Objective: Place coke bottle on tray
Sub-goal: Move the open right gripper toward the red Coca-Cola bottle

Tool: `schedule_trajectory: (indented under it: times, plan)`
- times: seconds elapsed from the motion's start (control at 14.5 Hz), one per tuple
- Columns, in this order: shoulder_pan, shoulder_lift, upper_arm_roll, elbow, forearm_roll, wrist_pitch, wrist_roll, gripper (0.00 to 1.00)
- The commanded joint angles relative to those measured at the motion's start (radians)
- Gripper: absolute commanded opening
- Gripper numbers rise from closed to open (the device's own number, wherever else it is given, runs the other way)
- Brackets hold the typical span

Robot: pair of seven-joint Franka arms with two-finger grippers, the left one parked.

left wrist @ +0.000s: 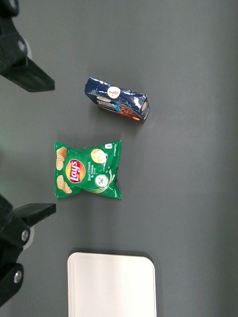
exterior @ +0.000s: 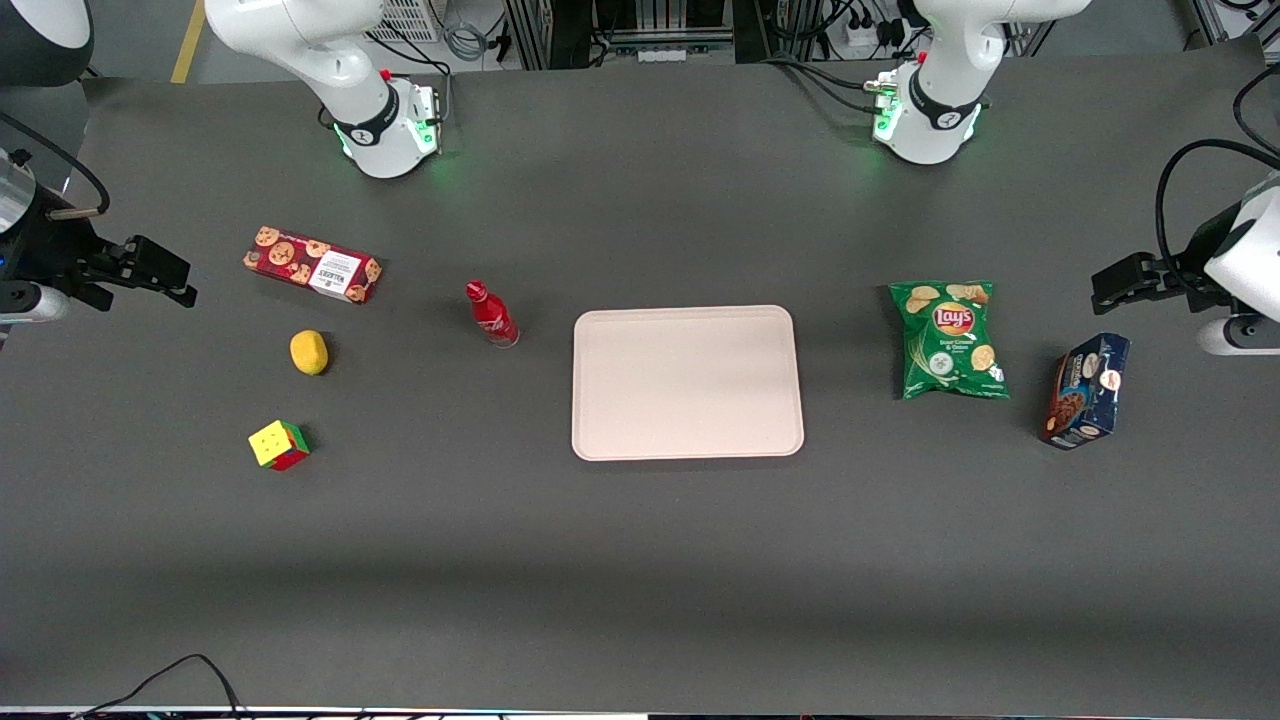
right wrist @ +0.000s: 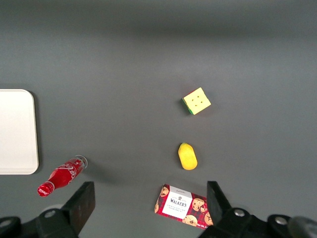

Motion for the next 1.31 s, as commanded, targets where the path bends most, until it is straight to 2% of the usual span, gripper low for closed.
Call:
schedule_trajectory:
  times: [0.0,0.34,0.62,0.76,0.9,1.24]
  plan:
    - [0.001,0.012,0.003,0.028,-0.006,-0.029,-0.014,1.0]
    - [0.005,0.02,0.014,0.005,0.059,-0.041,-0.011,1.0]
    - [0.007,-0.002,0.159,-0.087,0.08,-0.014,0.174,1.0]
    - [0.005,-0.037,0.234,-0.19,0.091,0.076,0.229,1.0]
    - [0.005,-0.074,0.284,-0.314,0.137,0.194,0.268,1.0]
    - [0.005,-0.089,0.425,-0.538,0.14,0.452,0.376,1.0]
